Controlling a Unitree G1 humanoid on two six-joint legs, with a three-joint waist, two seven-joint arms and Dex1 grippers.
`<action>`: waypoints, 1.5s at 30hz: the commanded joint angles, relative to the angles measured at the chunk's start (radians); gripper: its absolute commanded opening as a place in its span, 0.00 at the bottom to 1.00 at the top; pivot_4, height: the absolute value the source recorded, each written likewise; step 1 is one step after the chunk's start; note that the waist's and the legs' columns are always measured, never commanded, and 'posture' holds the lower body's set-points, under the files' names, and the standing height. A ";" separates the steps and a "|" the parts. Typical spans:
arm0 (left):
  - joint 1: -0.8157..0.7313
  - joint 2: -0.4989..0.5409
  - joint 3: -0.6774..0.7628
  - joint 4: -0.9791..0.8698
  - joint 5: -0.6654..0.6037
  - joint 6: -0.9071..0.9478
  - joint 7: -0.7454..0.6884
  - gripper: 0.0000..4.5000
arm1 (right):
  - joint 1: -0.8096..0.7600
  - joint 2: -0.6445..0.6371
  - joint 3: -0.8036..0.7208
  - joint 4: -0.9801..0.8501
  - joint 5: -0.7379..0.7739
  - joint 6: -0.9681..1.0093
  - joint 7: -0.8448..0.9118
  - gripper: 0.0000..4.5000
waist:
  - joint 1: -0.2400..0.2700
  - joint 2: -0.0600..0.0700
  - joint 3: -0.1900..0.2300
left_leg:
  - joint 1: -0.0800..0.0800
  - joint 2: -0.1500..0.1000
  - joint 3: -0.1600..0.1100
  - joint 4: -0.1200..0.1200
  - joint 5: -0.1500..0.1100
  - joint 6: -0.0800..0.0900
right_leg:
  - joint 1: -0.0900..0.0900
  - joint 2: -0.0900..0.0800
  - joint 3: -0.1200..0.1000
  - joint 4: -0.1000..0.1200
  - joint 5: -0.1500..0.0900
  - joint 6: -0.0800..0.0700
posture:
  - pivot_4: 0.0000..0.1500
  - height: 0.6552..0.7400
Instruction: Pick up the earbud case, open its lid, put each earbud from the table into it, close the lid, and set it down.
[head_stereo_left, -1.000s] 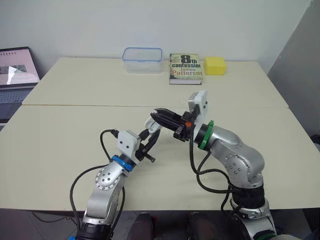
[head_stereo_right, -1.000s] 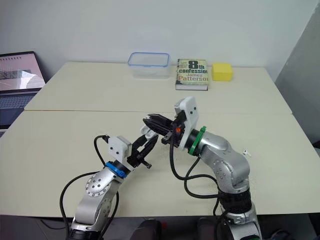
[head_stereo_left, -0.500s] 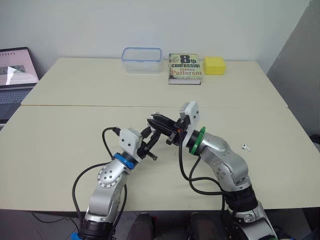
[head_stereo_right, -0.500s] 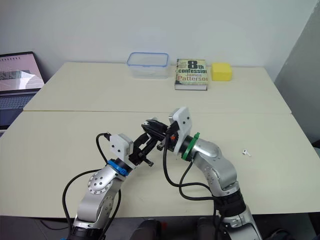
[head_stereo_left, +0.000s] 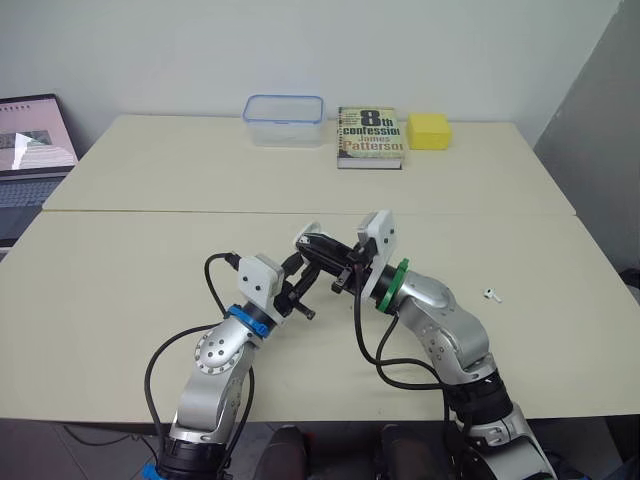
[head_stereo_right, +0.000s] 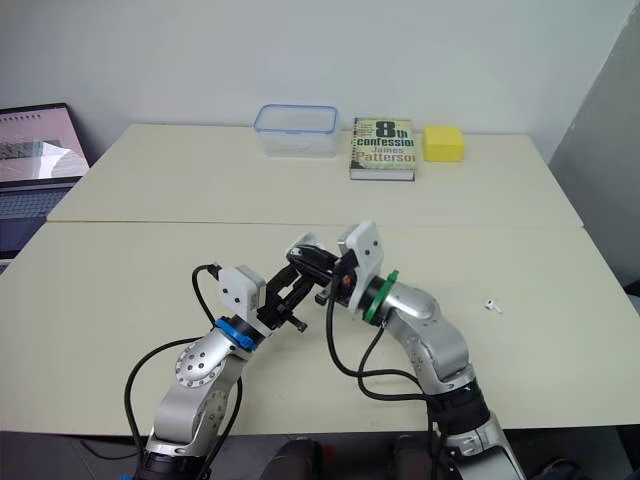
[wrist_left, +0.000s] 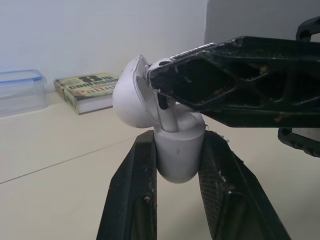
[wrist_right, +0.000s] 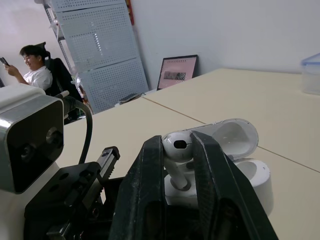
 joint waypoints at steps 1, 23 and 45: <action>-0.013 -0.001 0.004 -0.060 -0.020 -0.005 0.000 0.17 | 0.006 -0.001 0.006 -0.004 -0.007 -0.039 0.007 0.09 | 0.000 0.000 0.000 | 0.000 0.000 0.000 0.000 0.000 0.000 | 0.000 0.000 0.000 0.000 0.000 0.000 | 1.00 0.86; -0.007 0.002 0.006 -0.077 -0.028 0.018 -0.005 0.17 | 0.020 -0.123 -0.032 -0.185 0.052 0.039 0.036 0.88 | 0.003 0.000 0.000 | 0.000 0.000 0.000 0.000 0.000 0.000 | 0.000 0.000 0.000 -0.001 0.000 0.000 | 1.00 0.86; -0.004 0.010 -0.007 -0.036 -0.040 0.023 -0.040 0.17 | 0.362 -0.745 -0.558 -0.234 0.083 0.368 -0.046 1.00 | 0.000 0.000 0.000 | 0.000 0.000 0.004 -0.002 0.000 0.000 | 0.000 0.000 0.003 -0.002 0.000 0.000 | 1.00 0.86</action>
